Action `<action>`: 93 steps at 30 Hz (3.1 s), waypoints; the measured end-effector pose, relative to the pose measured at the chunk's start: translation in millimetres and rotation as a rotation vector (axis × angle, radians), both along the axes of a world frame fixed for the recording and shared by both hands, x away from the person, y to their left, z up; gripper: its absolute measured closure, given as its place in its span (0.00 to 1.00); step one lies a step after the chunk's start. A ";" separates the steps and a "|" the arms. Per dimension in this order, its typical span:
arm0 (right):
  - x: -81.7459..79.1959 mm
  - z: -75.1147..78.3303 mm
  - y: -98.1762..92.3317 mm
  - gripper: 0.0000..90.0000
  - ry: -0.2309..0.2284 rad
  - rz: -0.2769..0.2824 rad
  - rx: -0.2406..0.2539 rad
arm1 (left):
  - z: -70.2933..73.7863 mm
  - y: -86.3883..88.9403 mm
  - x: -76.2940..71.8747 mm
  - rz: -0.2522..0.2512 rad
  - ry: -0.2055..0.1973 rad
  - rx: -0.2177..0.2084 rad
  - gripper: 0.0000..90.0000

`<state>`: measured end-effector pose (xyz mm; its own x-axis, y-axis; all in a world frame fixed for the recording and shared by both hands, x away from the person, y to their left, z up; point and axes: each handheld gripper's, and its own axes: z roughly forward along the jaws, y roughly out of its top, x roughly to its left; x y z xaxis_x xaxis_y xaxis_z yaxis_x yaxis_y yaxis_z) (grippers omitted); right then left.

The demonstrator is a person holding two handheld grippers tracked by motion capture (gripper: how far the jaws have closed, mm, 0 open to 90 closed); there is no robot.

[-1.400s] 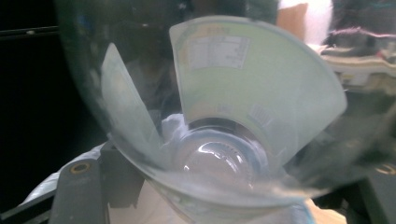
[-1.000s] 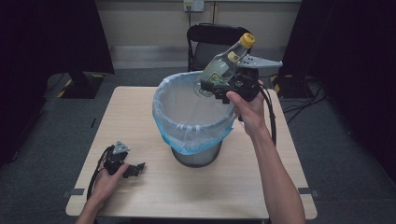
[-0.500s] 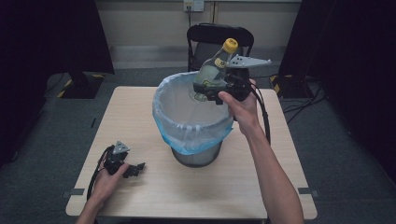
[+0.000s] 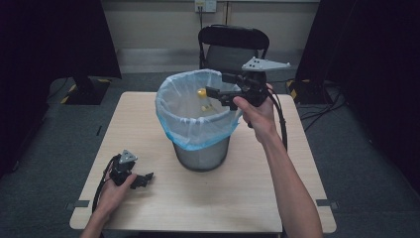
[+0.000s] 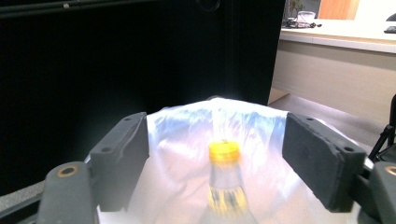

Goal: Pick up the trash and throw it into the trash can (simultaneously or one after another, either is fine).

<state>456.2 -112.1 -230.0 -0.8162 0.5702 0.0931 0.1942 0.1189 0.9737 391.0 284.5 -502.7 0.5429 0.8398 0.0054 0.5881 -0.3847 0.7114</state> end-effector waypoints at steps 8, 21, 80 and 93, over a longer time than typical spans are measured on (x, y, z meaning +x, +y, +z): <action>0.0 -0.1 -5.5 0.20 -0.009 -0.016 0.016 | -0.2 -0.3 -0.3 0.004 0.000 -0.005 0.00; 0.4 -2.8 -26.6 0.23 -0.011 -0.069 0.027 | -0.2 0.0 -0.7 0.005 0.000 -0.004 0.00; 31.7 -145.7 -145.1 0.46 0.226 -0.452 -0.144 | -0.2 0.0 -0.6 0.004 0.000 -0.005 0.00; 44.7 -194.8 -152.1 0.44 0.399 -0.456 -0.200 | -0.2 0.3 0.0 0.001 0.001 -0.005 0.00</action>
